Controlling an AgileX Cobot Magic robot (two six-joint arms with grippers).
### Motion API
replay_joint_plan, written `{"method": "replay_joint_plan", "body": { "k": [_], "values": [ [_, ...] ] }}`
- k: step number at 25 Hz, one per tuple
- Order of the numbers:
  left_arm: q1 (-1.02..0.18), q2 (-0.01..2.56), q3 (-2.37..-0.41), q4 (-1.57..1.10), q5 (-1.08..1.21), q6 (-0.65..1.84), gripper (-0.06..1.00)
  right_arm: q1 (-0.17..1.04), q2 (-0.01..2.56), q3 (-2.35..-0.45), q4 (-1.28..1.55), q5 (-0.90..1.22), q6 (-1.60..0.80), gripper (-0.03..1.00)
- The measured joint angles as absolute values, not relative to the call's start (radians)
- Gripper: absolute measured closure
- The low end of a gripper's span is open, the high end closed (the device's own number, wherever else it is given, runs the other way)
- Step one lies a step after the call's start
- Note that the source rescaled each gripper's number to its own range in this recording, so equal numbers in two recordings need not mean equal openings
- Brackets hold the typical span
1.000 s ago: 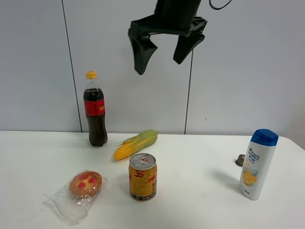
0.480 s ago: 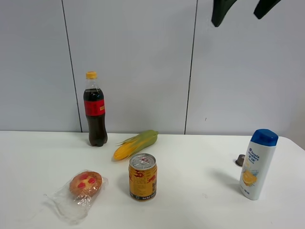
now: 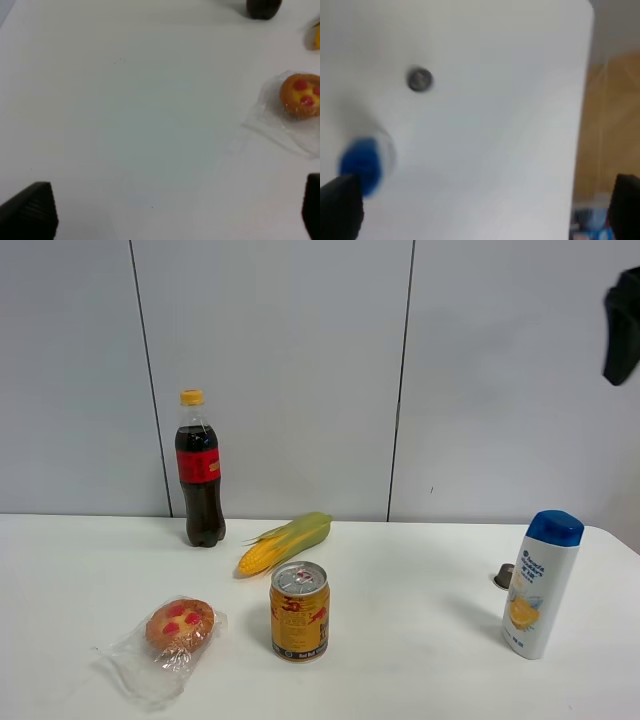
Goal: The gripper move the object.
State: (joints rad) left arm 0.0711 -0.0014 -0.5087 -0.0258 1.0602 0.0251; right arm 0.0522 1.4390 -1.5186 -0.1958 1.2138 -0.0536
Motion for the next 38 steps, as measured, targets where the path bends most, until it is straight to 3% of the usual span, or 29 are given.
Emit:
{"method": "replay_joint_plan", "body": {
  "k": [8, 19, 29, 38],
  "values": [
    [0.071, -0.001, -0.509, -0.026, 1.060, 0.025, -0.06, -0.198, 1.074, -1.241, -0.103, 1.217, -0.061, -0.03],
    [0.071, -0.001, -0.509, -0.026, 1.060, 0.025, -0.06, -0.206, 0.579, -0.977, 0.083, 1.212, -0.149, -0.03],
    [0.071, -0.001, -0.509, -0.026, 1.060, 0.025, -0.06, -0.206, 0.300, -0.593, 0.169, 1.070, -0.221, -0.03],
    [0.071, -0.001, -0.509, -0.026, 1.060, 0.025, -0.06, -0.206, 0.135, -0.497, 0.175, 1.078, -0.229, -0.03]
  ]
}}
